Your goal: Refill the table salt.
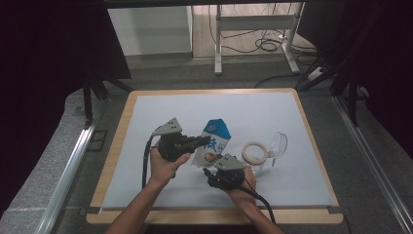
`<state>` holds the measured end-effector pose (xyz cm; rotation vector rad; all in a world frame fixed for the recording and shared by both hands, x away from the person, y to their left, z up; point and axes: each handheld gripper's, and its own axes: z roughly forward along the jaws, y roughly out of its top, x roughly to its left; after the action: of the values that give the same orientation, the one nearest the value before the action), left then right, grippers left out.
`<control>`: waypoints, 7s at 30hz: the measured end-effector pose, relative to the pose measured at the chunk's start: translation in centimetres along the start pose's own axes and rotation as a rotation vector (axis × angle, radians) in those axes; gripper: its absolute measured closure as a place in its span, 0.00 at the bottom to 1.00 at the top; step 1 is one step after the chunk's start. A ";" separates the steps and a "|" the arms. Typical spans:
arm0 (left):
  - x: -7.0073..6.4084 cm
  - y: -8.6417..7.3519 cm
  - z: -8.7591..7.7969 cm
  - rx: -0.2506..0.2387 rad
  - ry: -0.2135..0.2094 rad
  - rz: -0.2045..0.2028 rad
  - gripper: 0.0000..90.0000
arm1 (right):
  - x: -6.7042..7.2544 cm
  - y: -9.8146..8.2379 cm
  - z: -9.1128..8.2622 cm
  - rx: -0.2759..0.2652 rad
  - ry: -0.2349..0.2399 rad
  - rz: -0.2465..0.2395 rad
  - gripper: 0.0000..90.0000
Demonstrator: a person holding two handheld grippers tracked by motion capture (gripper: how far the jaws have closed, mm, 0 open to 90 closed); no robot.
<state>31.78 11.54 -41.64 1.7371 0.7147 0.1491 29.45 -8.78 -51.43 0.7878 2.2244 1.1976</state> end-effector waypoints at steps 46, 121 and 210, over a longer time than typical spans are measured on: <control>-2.5 1.8 3.5 0.066 0.001 0.061 1.00 | -0.4 -1.1 -0.9 -0.031 -0.045 -0.004 0.38; -1.7 5.3 10.4 0.318 0.031 0.086 1.00 | -1.9 -1.5 -1.8 -0.072 0.134 0.292 0.52; -2.3 8.5 14.6 0.569 0.053 0.197 1.00 | -1.5 1.5 -1.4 -0.197 0.145 0.452 0.56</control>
<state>39.88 -2.91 -37.61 2.3568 0.6616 0.1345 30.00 -9.99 -49.25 1.1938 2.0546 1.7041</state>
